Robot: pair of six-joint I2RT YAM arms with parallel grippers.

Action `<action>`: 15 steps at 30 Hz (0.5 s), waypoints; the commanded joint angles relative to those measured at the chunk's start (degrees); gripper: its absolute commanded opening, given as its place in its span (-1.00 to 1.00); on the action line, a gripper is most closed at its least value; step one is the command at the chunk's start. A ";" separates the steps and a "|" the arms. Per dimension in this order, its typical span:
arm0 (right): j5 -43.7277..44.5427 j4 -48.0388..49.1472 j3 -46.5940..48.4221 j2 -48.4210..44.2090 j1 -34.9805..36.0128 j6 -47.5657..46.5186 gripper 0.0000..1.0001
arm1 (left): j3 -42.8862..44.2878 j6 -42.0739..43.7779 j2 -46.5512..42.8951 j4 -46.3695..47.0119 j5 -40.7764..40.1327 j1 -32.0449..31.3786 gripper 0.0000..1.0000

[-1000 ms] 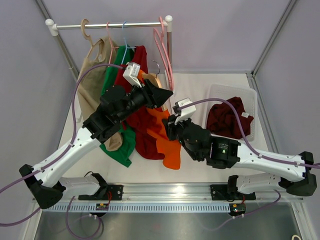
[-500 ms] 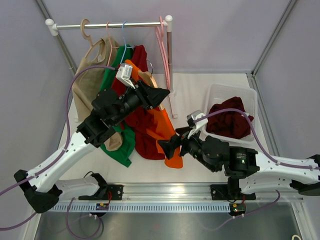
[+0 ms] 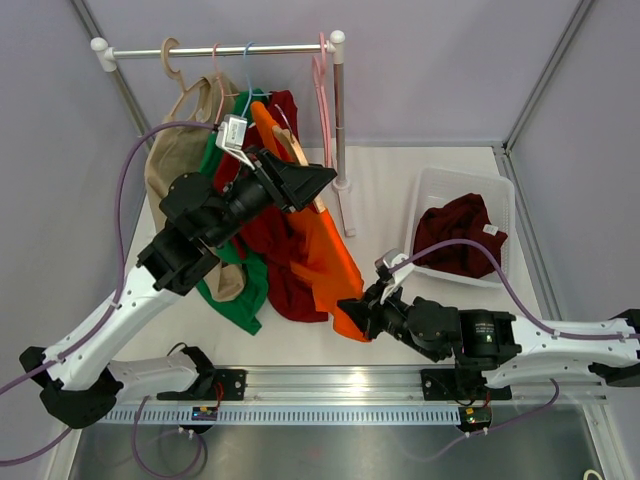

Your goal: Remove the t-shirt from the hanger

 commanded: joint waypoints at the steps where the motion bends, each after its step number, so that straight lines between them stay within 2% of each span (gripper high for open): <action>1: 2.06 3.82 0.02 -1.37 2.17 -0.34 -0.98 | 5.03 -1.65 -2.23 7.69 2.85 -0.08 -1.00; 8: 2.32 0.58 -3.05 0.73 7.80 3.17 -1.00 | 23.82 6.52 2.77 -3.02 1.00 0.18 -1.00; 9: 3.28 -0.30 -3.23 1.35 8.24 5.35 -1.00 | 27.50 6.70 4.17 -3.47 1.44 0.45 -1.00; 15: 9.26 -2.16 -5.78 3.20 9.92 9.33 -1.00 | 33.33 1.96 6.47 -2.69 6.00 3.79 -1.00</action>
